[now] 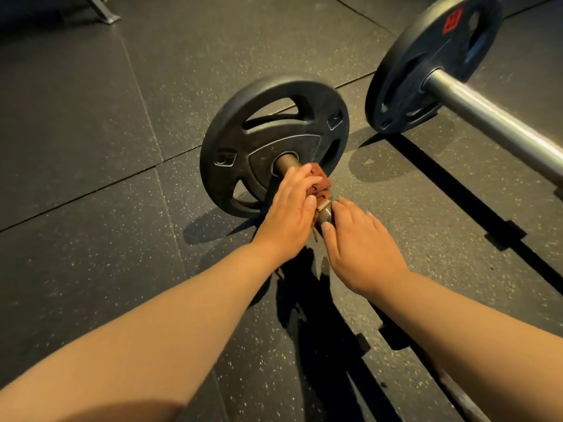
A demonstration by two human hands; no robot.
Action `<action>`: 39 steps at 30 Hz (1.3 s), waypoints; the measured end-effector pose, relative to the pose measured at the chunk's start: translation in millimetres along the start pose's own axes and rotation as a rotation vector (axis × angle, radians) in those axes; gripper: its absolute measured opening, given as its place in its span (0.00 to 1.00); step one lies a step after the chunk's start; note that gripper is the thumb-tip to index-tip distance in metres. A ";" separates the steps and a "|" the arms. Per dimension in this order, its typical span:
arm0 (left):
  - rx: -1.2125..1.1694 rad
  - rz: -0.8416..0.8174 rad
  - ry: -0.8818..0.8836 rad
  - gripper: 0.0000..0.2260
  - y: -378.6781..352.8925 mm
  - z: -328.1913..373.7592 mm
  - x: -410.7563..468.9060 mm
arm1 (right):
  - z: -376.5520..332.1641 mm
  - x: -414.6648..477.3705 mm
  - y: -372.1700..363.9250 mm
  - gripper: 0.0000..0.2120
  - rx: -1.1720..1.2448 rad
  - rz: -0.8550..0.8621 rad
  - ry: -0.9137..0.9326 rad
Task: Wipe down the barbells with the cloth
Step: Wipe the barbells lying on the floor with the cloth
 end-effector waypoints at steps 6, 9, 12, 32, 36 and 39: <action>-0.041 0.038 0.069 0.19 4.0 -4.0 15.6 | -3.6 35.8 -9.6 0.20 0.139 0.066 0.046; -0.057 0.049 0.087 0.19 -4.0 7.1 5.1 | -8.4 32.5 -10.7 0.18 0.139 0.086 0.034; 0.013 0.045 0.022 0.17 -1.1 -5.7 4.6 | -7.8 32.0 -9.9 0.16 0.133 0.120 0.030; -0.049 0.082 0.178 0.18 -18.1 12.9 -1.5 | -8.1 23.1 -2.9 0.11 0.180 0.185 -0.010; 0.002 -0.026 0.021 0.19 -5.1 -4.7 3.9 | -11.0 21.4 -1.0 0.10 0.166 0.193 0.001; 0.035 -0.049 0.006 0.19 3.8 -12.8 18.7 | -10.8 22.3 0.8 0.09 0.172 0.177 -0.003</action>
Point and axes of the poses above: each hand's wrist, its own x-axis towards the middle knuckle, its own y-axis out of the back of the hand, z = x × y, the point moved 1 cm from there along x, towards the middle knuckle, and after that the axes turned 3 degrees about -y, right-handed, at the moved point
